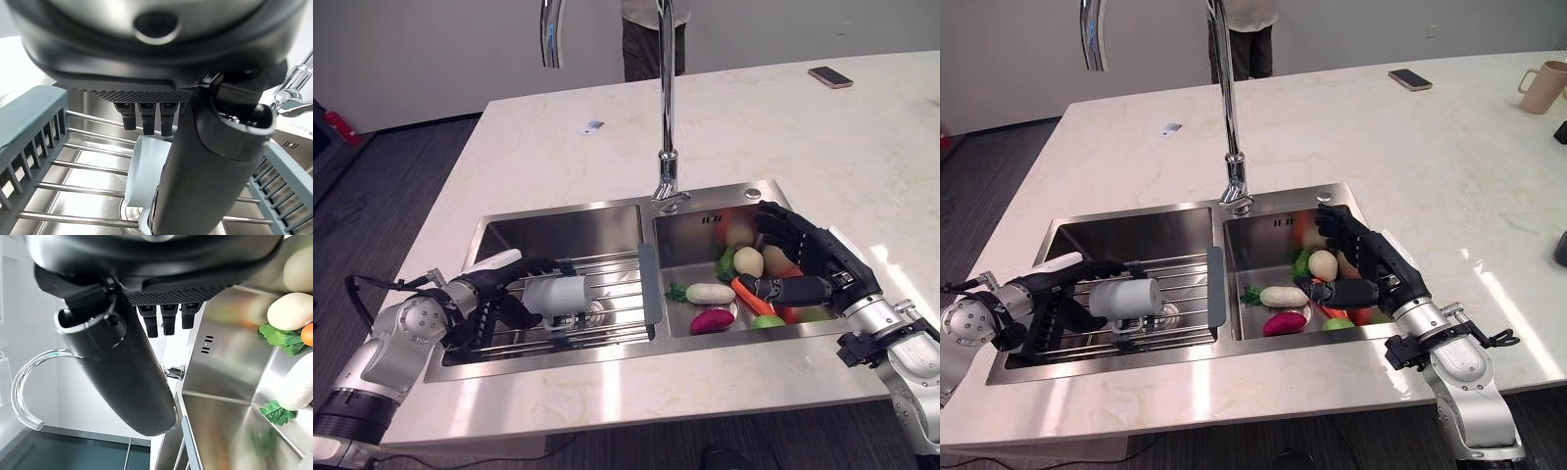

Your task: Place the dishes in the dishwasher.

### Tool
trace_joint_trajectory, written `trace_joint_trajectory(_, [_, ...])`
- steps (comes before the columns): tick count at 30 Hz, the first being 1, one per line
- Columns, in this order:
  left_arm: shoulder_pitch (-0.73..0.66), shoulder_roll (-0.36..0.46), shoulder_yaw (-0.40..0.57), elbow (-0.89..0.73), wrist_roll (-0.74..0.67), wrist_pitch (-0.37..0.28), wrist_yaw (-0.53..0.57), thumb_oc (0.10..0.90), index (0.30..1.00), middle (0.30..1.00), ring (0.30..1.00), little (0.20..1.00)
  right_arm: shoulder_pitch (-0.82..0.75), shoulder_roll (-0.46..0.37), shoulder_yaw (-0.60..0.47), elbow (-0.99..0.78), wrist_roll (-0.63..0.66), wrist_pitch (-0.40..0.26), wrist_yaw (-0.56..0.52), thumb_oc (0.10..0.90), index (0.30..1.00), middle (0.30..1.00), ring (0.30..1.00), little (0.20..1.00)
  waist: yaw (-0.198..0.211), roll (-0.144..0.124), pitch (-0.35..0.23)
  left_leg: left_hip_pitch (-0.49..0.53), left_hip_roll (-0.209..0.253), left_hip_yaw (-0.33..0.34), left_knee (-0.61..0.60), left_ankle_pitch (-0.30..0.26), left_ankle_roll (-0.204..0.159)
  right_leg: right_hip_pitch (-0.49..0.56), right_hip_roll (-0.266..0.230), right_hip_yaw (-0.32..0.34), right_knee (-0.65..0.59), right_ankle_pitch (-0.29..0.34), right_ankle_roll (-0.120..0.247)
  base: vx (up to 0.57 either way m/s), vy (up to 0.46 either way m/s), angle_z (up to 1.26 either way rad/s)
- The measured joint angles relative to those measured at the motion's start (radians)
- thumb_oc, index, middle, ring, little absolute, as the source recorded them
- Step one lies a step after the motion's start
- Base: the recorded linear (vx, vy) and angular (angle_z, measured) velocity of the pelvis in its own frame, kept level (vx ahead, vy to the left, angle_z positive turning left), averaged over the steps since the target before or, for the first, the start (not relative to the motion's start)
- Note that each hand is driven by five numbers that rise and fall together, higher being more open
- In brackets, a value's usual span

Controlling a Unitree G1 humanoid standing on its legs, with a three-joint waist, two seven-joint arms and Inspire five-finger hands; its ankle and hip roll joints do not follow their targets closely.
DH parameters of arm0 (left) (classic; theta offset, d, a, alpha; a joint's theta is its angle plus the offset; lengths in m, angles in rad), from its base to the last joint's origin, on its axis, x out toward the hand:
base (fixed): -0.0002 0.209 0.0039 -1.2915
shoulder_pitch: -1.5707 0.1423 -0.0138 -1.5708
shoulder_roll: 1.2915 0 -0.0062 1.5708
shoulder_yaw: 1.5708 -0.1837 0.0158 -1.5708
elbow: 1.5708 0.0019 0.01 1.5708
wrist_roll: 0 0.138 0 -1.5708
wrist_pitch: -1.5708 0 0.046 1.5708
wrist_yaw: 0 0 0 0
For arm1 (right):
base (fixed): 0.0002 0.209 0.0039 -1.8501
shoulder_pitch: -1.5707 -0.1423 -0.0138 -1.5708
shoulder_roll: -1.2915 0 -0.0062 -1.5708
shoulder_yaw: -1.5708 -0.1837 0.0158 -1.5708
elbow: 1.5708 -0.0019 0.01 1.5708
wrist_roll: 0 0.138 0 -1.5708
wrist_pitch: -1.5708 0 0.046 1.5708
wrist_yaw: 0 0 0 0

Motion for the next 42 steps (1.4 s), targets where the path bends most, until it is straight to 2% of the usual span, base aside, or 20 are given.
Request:
trace_joint_trajectory(16, [-0.052, -0.015, -0.053, 0.011, 0.026, 0.020, -0.012, 0.800, 0.900, 0.900, 0.900, 0.900, 0.000, -0.002, 0.008, 0.002, 0.000, 0.000, 0.007, 0.800, 0.900, 0.900, 0.900, 0.900, -0.004, -0.004, 0.003, -0.005, 0.000, -0.001, 0.002, 0.000, 0.000, 0.000, 0.001, 0.000, -0.001, 0.001, -0.001, 0.00, 0.000, 0.00])
trace_joint_trajectory(23, [-0.060, -0.029, -0.088, 0.054, 0.065, 0.044, -0.070, 0.800, 0.900, 0.900, 0.900, 0.900, 0.000, -0.002, 0.011, 0.006, 0.000, 0.000, 0.017, 0.800, 0.900, 0.900, 0.900, 0.900, -0.004, -0.011, 0.006, -0.004, 0.000, -0.001, 0.002, 0.000, 0.000, 0.001, 0.002, 0.000, -0.001, 0.002, -0.001, 0.00, 0.000, 0.00])
trace_joint_trajectory(24, [-0.072, -0.038, -0.089, 0.070, 0.068, 0.052, -0.076, 0.527, 0.491, 0.491, 0.491, 0.491, -0.003, -0.002, 0.014, 0.006, 0.000, 0.000, 0.017, 0.800, 0.900, 0.900, 0.900, 0.900, -0.004, -0.012, 0.006, -0.002, 0.000, -0.001, 0.003, 0.000, 0.000, 0.002, 0.003, 0.000, -0.001, 0.002, -0.002, 0.00, 0.000, 0.00])
trace_joint_trajectory(25, [-0.080, -0.048, -0.090, 0.087, 0.076, 0.058, -0.077, 0.474, 0.411, 0.411, 0.411, 0.411, -0.006, -0.002, 0.021, 0.006, 0.000, -0.001, 0.016, 0.800, 0.900, 0.900, 0.900, 0.900, -0.005, -0.012, 0.006, -0.001, 0.000, 0.000, 0.002, 0.000, 0.000, 0.003, 0.003, 0.001, -0.001, 0.002, -0.002, 0.00, 0.000, 0.00])
trace_joint_trajectory(26, [-0.102, -0.066, -0.092, 0.122, 0.103, 0.059, -0.085, 0.400, 0.300, 0.300, 0.300, 0.300, -0.007, -0.002, 0.030, 0.006, 0.000, -0.001, 0.017, 0.800, 0.900, 0.900, 0.900, 0.900, -0.006, -0.012, 0.006, 0.003, 0.000, 0.000, 0.002, 0.000, 0.000, 0.005, 0.003, 0.002, -0.001, 0.002, -0.002, 0.00, 0.000, 0.00])
trace_joint_trajectory(31, [-0.122, -0.067, -0.095, 0.157, 0.142, 0.063, -0.116, 0.400, 0.300, 0.300, 0.300, 0.300, -0.009, -0.006, 0.036, 0.006, 0.000, -0.002, 0.016, 0.800, 0.900, 0.900, 0.900, 0.900, -0.016, -0.011, 0.006, 0.011, 0.000, 0.000, 0.003, 0.000, 0.000, 0.017, 0.004, 0.003, -0.006, 0.005, -0.003, 0.00, 0.000, 0.00])
trace_joint_trajectory(42, [-0.118, -0.067, -0.098, 0.156, 0.091, 0.040, -0.097, 0.400, 0.300, 0.300, 0.300, 0.300, -0.009, -0.015, 0.036, 0.006, 0.001, -0.003, 0.011, 0.800, 0.900, 0.900, 0.900, 0.900, -0.023, -0.010, 0.005, 0.008, 0.000, -0.002, 0.004, -0.001, 0.001, 0.023, 0.004, 0.003, -0.010, 0.012, -0.003, 0.00, 0.000, 0.00])
